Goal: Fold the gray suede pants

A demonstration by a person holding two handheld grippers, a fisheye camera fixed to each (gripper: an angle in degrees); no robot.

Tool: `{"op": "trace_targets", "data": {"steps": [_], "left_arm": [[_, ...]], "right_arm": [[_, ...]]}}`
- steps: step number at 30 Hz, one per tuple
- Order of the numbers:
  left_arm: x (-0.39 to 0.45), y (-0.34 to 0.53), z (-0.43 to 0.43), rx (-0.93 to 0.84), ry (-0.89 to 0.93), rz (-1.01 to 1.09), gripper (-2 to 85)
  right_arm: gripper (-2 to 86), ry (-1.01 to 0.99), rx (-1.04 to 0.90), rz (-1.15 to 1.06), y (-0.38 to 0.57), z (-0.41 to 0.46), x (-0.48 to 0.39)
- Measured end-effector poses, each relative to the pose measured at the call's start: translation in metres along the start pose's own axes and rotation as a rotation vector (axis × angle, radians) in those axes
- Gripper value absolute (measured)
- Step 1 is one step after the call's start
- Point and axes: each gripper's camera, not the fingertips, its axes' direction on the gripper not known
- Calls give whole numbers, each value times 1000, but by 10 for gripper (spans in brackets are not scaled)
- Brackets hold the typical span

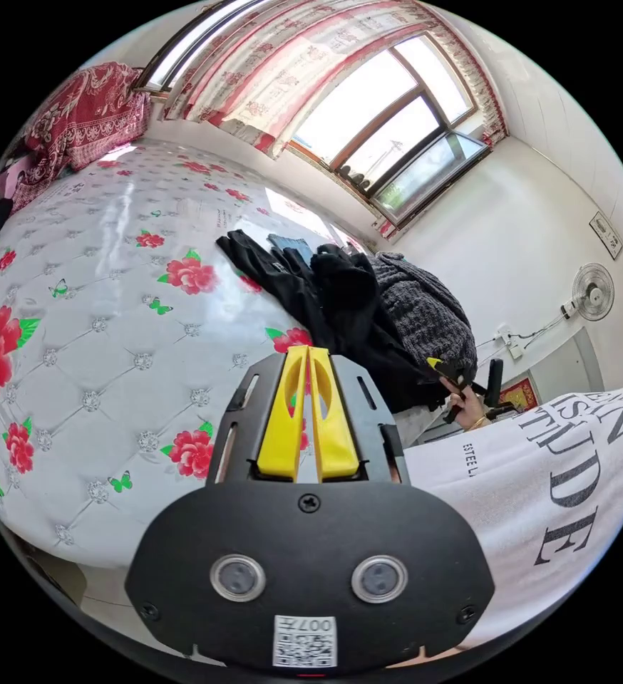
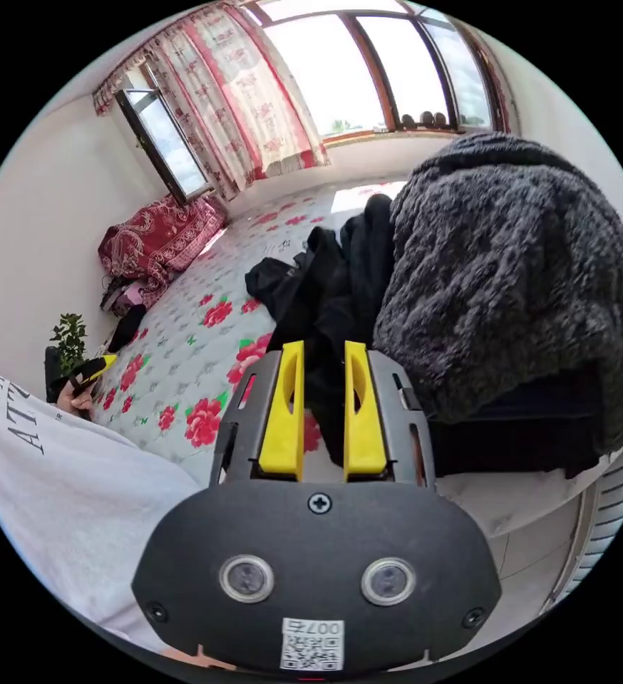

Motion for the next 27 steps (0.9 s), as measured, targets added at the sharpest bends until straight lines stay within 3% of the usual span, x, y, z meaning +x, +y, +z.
{"op": "trace_targets", "data": {"steps": [2, 4, 7, 10, 14, 18, 20, 22, 27], "left_arm": [[5, -3, 4, -11, 8, 18, -10], [7, -2, 4, -13, 1, 17, -10], [4, 5, 4, -10, -4, -8, -10], [0, 13, 5, -20, 2, -46, -10], [6, 16, 0, -20, -12, -49, -9], [14, 20, -9, -14, -46, -34, -4], [13, 23, -10, -10, -45, -43, 4], [13, 28, -14, 14, -26, -60, 22], [17, 39, -25, 56, -30, -59, 39]], "right_arm": [[116, 137, 175, -1, -16, -46, 2], [125, 470, 288, 61, -33, -89, 7], [115, 702, 244, 45, -43, -96, 11], [81, 715, 99, 123, -34, -61, 28], [36, 711, 260, 86, -10, -86, -18], [13, 519, 481, -83, -14, -156, -103], [8, 299, 577, -138, -18, -184, -132], [4, -98, 676, -218, -22, -207, -169], [4, -551, 645, -466, -9, -187, -323]]}}
